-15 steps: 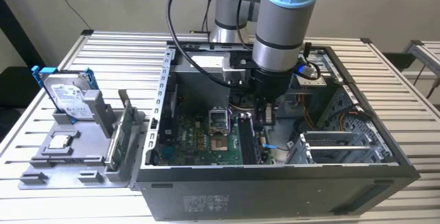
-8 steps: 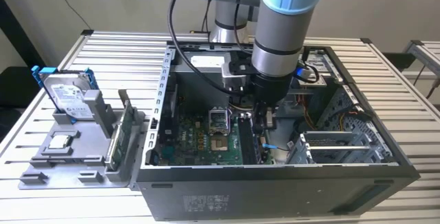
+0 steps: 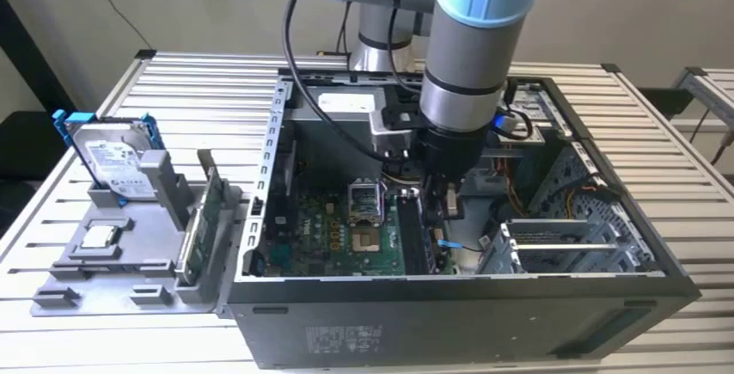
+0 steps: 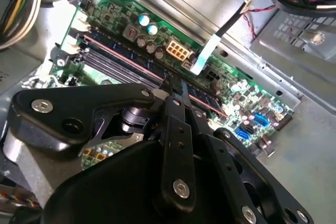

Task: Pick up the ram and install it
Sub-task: 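Press down the ram until it locks into place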

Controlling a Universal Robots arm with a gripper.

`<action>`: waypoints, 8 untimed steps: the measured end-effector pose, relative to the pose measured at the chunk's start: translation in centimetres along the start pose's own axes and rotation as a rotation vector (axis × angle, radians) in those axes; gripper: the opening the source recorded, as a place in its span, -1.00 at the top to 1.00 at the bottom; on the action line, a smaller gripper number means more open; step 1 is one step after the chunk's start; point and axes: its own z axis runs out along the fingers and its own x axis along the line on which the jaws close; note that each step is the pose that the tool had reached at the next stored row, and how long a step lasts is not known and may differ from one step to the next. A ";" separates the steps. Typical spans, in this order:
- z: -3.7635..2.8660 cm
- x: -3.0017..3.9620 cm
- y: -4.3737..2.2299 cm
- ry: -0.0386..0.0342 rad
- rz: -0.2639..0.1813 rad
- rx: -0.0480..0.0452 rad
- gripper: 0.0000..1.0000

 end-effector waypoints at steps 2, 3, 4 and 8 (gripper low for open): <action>0.02 0.09 0.01 0.0000 0.000 0.0000 0.79; 0.02 0.09 0.00 0.0000 0.000 0.0000 0.79; 0.02 0.09 0.00 0.0001 0.000 0.0000 0.79; 0.31 0.08 -0.01 0.0002 0.000 -0.0002 0.79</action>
